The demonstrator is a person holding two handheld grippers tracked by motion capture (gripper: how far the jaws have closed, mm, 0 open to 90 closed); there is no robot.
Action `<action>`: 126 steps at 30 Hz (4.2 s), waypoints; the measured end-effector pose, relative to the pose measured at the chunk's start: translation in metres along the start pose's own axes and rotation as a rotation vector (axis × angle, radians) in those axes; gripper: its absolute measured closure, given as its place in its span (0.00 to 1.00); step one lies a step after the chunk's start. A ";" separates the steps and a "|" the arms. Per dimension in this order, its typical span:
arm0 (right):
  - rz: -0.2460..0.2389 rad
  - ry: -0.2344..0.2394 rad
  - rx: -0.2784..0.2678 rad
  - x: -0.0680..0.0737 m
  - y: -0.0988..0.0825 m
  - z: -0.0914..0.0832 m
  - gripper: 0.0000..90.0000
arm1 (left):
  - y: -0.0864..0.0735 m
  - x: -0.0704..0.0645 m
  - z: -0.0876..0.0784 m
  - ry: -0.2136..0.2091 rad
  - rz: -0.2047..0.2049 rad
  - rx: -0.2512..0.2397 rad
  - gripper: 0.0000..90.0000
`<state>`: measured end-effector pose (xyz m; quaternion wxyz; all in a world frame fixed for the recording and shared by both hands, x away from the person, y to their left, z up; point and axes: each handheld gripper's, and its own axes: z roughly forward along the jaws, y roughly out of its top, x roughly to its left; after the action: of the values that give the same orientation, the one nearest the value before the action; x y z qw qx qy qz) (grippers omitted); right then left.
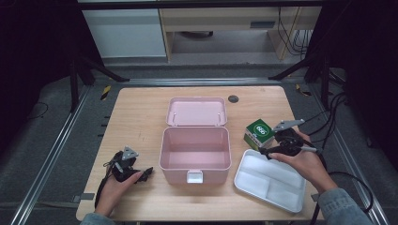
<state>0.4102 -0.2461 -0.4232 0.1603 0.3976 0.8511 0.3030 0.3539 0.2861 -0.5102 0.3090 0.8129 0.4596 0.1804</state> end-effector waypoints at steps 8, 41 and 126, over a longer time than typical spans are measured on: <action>0.025 -0.039 0.043 -0.010 0.014 0.021 0.07 | 0.000 0.000 0.000 -0.001 0.002 0.000 0.04; 0.021 -0.036 0.144 -0.030 0.026 0.056 0.19 | -0.001 0.001 0.000 -0.005 0.006 -0.005 0.04; -0.691 0.426 0.052 0.186 0.188 0.056 0.20 | -0.001 0.002 0.001 -0.005 0.005 -0.011 0.03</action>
<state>0.4304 0.0143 -0.3511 0.0627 0.0203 0.9561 0.2854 0.3550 0.2873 -0.5113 0.3141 0.8127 0.4558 0.1819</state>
